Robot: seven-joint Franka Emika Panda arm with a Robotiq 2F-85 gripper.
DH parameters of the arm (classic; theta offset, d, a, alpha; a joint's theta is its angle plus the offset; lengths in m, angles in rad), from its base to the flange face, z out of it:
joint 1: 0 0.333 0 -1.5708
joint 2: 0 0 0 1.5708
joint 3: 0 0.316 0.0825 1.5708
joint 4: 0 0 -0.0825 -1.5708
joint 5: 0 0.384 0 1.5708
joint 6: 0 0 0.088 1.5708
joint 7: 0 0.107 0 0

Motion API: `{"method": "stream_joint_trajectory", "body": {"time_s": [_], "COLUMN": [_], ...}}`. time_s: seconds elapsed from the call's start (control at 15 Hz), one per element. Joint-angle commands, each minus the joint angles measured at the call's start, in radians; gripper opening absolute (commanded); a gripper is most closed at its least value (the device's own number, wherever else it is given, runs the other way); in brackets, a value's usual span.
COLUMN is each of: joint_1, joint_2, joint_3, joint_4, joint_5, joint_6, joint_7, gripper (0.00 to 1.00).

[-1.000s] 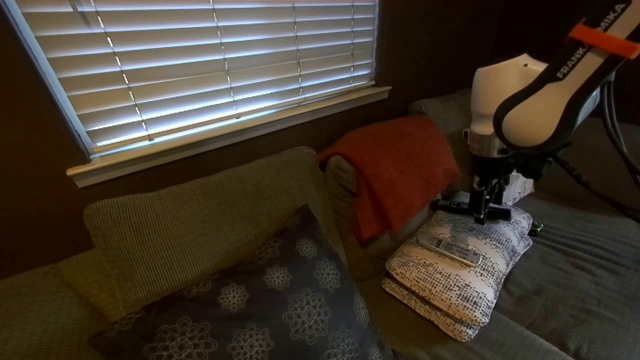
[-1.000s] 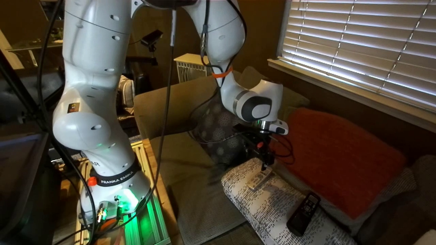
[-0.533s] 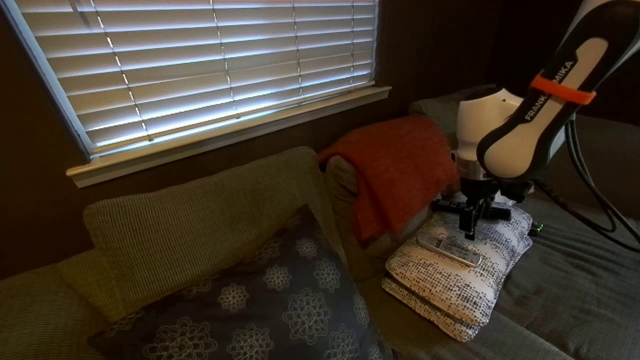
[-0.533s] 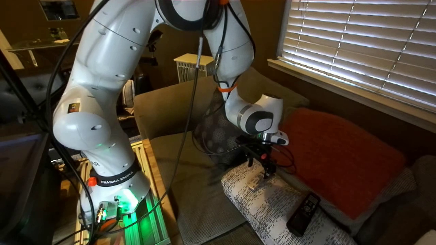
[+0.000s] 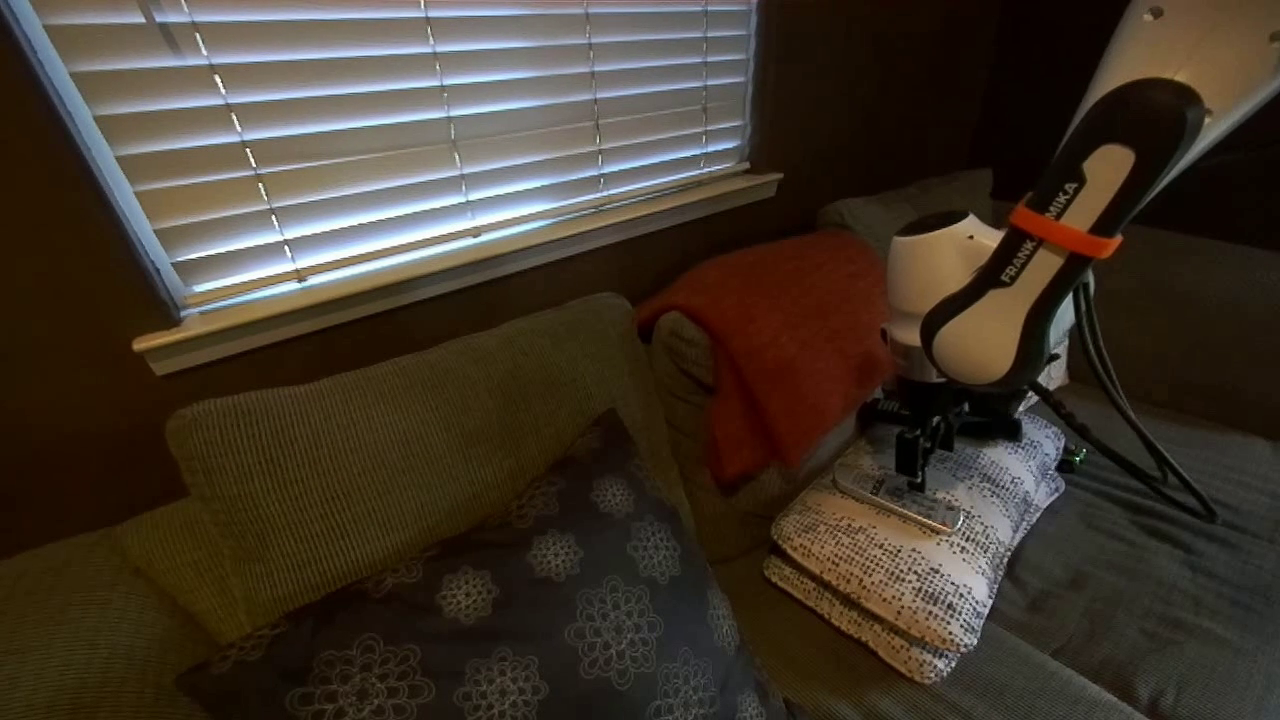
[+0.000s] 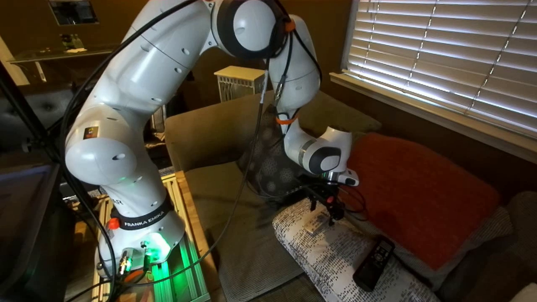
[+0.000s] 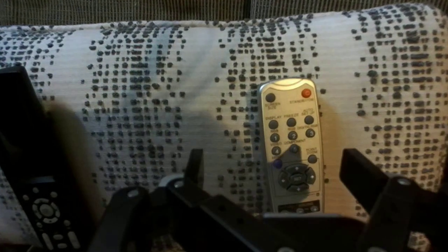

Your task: Put the grey remote on the brown fleece

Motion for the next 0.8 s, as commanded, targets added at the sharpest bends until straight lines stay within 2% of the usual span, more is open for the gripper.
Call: {"method": "stream_joint_trajectory", "body": {"time_s": [0.0, 0.73], "joint_1": [0.000, 0.011], "joint_2": [0.065, 0.149], "joint_3": [0.009, 0.024], "joint_4": [0.071, 0.165], "joint_5": [0.028, 0.052], "joint_6": [-0.009, -0.065], "joint_7": [0.005, 0.014], "gripper": [1.00, 1.00]}}
